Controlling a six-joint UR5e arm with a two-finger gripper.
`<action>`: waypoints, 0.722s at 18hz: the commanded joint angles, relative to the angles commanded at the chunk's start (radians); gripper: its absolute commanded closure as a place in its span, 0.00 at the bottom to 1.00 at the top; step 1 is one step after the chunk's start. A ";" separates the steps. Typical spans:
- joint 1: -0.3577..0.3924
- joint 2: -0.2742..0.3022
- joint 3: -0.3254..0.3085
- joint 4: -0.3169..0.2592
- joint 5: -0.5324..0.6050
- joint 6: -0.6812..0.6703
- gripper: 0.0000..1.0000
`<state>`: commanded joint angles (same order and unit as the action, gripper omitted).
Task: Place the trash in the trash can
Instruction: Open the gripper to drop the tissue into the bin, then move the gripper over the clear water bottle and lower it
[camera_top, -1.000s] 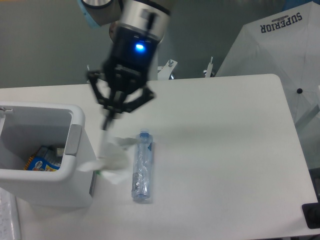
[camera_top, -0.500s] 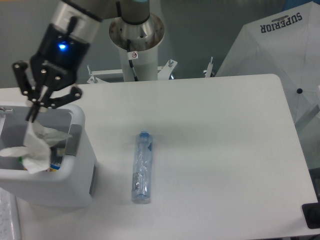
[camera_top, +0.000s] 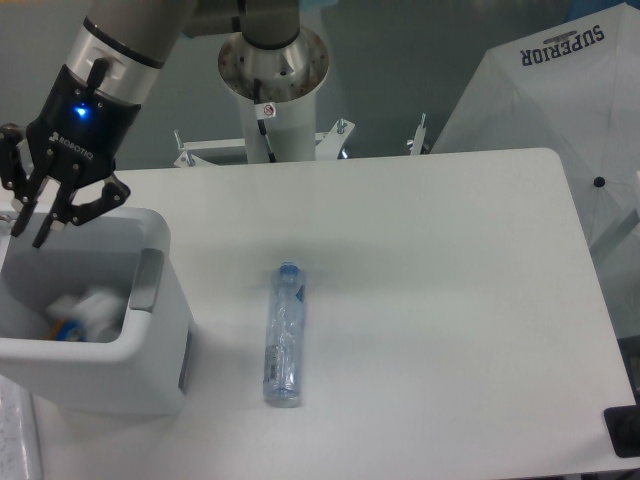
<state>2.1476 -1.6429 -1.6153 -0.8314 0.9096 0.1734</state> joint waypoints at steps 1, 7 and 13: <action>0.008 -0.003 0.005 0.000 0.000 -0.012 0.02; 0.116 0.000 0.003 -0.002 0.002 -0.052 0.00; 0.221 -0.047 0.023 -0.002 0.050 -0.037 0.00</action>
<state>2.3683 -1.6903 -1.5923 -0.8329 0.9601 0.1365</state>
